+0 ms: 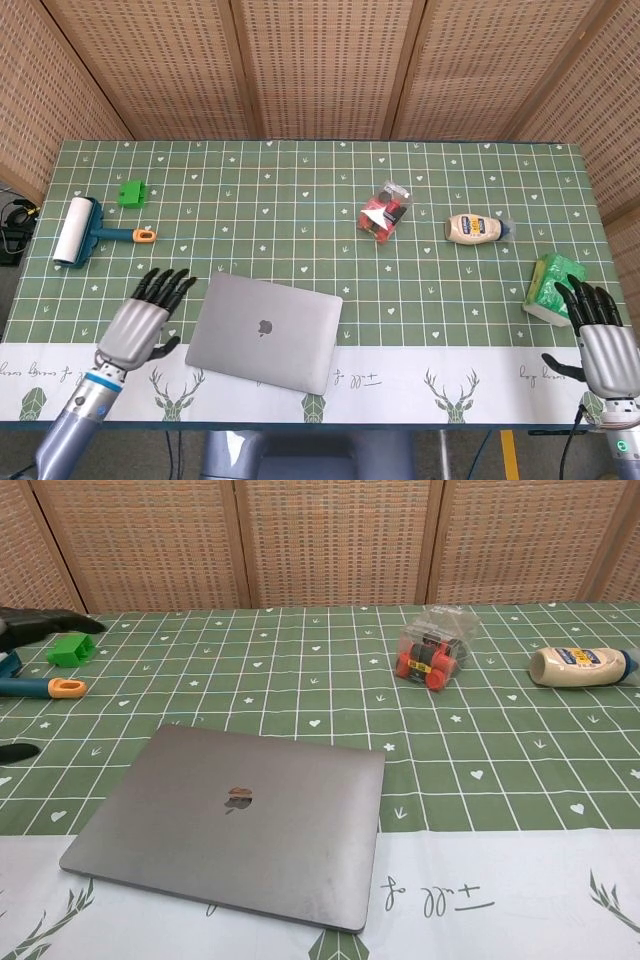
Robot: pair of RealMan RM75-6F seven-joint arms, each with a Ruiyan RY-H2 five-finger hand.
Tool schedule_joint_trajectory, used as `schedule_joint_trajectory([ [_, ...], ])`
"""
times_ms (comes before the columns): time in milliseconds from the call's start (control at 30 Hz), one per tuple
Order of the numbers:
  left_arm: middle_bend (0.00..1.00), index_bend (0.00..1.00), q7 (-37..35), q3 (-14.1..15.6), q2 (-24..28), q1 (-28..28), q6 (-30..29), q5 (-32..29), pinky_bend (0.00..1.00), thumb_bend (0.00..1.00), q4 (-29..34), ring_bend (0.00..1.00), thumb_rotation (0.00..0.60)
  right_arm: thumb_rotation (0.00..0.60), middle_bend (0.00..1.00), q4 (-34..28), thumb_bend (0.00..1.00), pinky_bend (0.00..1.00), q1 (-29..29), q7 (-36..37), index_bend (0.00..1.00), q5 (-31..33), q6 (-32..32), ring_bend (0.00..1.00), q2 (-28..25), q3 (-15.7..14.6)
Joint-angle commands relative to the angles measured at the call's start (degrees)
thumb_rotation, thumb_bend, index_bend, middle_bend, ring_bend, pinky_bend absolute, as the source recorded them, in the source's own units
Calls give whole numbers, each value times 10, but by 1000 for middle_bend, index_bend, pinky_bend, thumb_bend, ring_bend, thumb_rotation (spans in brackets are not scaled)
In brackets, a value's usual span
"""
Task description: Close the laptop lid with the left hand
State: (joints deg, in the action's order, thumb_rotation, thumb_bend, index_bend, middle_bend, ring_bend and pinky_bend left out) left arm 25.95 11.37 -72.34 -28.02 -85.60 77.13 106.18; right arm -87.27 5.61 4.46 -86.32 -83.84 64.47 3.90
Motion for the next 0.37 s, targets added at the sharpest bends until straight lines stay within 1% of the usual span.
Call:
schedule_joint_trajectory([
  [33, 0, 0, -15, 6, -36, 81, -74, 40, 0, 260, -91, 0, 600, 600, 0, 2, 16, 0, 0, -3, 0, -2, -3, 0, 4, 1],
  [133, 0, 0, -34, 4, -42, 108, -93, 43, 0, 237, -125, 0, 600, 600, 0, 5, 15, 0, 0, -8, 0, -7, -7, 0, 9, 0],
  [267, 0, 0, -61, 5, -45, 143, -125, 65, 0, 232, -163, 0, 600, 600, 0, 10, 16, 0, 1, -21, 0, -20, -13, 0, 18, -4],
  [367, 0, 0, -82, 1, -40, 156, -132, 75, 0, 232, -175, 0, 600, 600, 0, 10, 16, 0, 1, -30, 0, -26, -16, 0, 22, -6],
])
